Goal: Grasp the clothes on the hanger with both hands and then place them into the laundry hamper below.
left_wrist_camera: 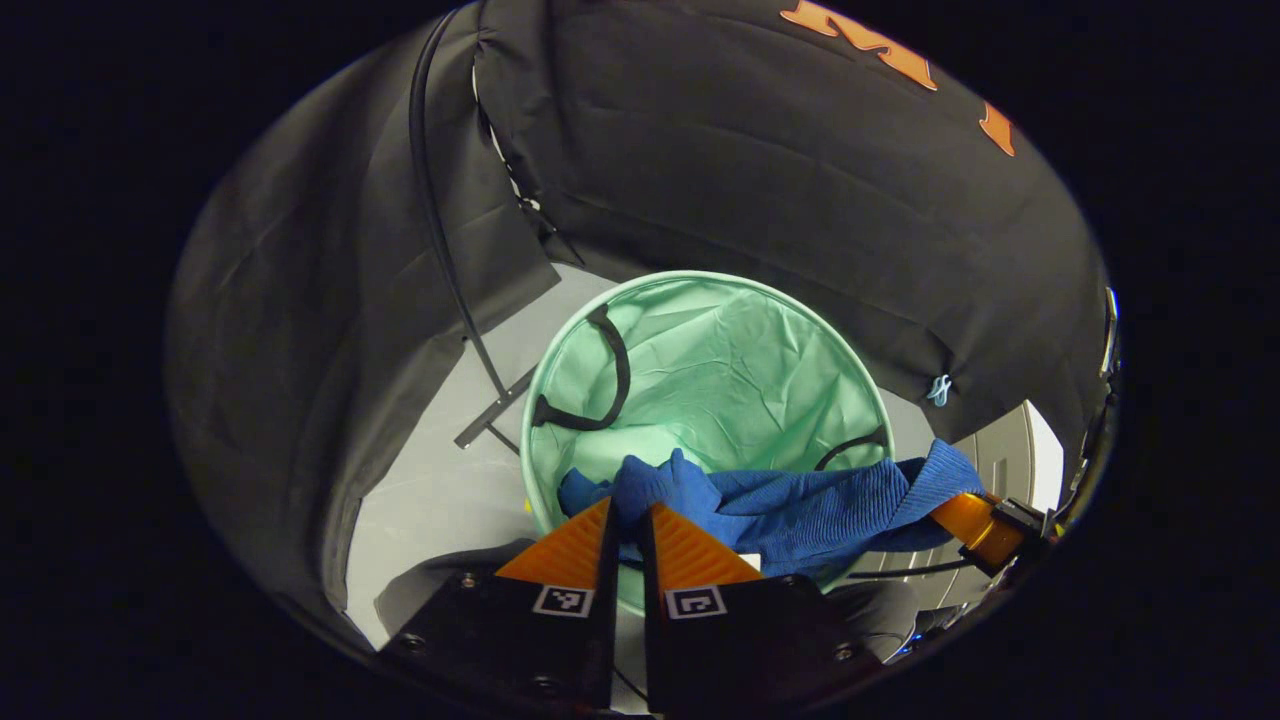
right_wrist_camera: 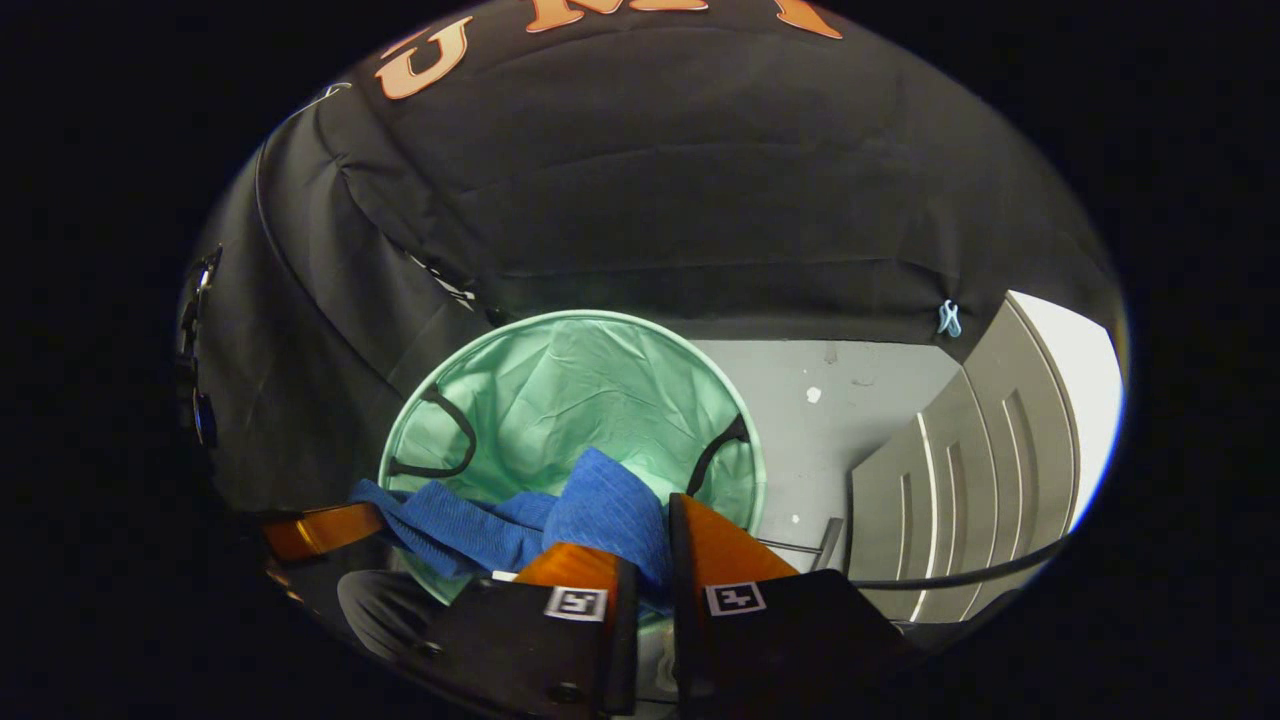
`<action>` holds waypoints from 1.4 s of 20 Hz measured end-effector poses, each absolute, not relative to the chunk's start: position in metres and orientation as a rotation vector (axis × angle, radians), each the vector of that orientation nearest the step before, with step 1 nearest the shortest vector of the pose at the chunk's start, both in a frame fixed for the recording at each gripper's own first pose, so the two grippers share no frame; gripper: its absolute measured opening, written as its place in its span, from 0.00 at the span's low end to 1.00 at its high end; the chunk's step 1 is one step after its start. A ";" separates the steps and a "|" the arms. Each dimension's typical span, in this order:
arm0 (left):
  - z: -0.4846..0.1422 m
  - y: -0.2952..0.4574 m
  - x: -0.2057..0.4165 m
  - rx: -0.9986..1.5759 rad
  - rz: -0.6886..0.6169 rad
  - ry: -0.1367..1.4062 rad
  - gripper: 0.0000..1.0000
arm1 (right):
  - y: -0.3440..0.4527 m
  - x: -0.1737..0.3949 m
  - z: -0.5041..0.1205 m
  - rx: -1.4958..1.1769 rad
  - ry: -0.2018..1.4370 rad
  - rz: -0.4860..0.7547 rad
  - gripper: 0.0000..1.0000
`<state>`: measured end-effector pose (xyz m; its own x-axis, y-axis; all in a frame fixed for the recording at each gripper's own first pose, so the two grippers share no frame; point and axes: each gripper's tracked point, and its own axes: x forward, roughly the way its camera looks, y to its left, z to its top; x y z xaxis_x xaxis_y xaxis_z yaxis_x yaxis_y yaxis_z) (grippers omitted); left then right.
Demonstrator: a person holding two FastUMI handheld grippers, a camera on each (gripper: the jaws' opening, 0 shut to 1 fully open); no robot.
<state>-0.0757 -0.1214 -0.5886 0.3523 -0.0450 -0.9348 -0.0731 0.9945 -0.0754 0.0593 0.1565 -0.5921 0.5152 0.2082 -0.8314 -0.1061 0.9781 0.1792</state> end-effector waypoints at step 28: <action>-0.331 -0.097 -0.039 -0.130 0.039 0.601 0.95 | 0.104 0.036 -0.336 0.117 0.501 0.129 0.98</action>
<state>-0.0388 -0.0971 -0.3310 0.8240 -0.0008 -0.5666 -0.0748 0.9911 -0.1102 0.0358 0.1036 -0.3357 0.8695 0.1518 -0.4700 -0.0945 0.9852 0.1433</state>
